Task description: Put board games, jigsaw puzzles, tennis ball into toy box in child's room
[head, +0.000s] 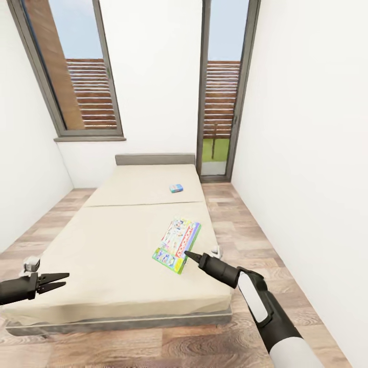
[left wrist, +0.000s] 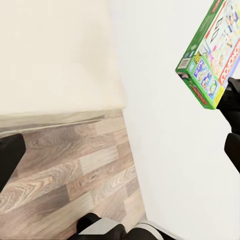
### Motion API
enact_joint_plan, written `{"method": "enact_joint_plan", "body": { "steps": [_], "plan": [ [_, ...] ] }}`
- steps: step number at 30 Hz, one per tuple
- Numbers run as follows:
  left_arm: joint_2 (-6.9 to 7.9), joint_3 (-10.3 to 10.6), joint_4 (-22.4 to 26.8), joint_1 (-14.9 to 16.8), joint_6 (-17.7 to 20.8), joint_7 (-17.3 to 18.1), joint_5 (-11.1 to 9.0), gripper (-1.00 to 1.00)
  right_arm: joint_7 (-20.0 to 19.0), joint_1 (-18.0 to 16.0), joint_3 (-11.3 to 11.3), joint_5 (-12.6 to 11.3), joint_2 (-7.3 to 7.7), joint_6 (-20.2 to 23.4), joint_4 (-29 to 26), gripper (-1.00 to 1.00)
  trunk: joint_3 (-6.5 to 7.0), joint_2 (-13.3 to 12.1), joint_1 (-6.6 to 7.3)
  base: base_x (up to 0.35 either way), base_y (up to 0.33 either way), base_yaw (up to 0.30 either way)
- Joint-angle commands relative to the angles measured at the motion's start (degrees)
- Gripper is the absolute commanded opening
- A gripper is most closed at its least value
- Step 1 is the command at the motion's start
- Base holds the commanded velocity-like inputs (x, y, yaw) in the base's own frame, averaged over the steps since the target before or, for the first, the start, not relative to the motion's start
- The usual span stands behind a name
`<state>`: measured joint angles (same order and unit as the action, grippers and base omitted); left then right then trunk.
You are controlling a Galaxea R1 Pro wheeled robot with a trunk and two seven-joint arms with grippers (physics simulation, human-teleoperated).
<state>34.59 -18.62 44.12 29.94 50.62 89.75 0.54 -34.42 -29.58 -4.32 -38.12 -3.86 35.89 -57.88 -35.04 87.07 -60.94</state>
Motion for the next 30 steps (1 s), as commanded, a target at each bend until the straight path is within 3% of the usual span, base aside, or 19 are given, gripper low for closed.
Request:
{"method": "enact_joint_plan", "body": {
  "steps": [1,4,8,30],
  "plan": [
    [0.00,-0.01,0.00,0.03,0.61,0.25,0.07,1.00,0.06,-0.05,-0.40,-0.39,0.02,0.33,-0.03,-1.00,0.13,-0.39,0.24,-0.060,0.000,0.268],
    [-0.04,-0.01,-0.05,0.03,0.62,0.25,0.07,1.00,0.12,-0.10,-2.02,-0.39,0.04,0.26,-0.04,-1.00,0.67,-1.59,0.90,-0.028,0.000,0.279],
    [-0.05,0.02,-0.08,0.03,0.62,0.25,0.07,1.00,0.14,-0.11,-2.55,-0.39,0.03,0.22,-0.04,-1.00,1.39,-3.19,1.78,-0.007,0.000,0.286],
    [-0.19,0.41,-0.09,0.03,0.59,0.25,0.31,1.00,1.03,-0.12,-2.84,-0.37,-0.38,0.24,-0.02,-1.00,5.34,-12.02,6.61,0.000,0.000,0.289]
  ]
}}
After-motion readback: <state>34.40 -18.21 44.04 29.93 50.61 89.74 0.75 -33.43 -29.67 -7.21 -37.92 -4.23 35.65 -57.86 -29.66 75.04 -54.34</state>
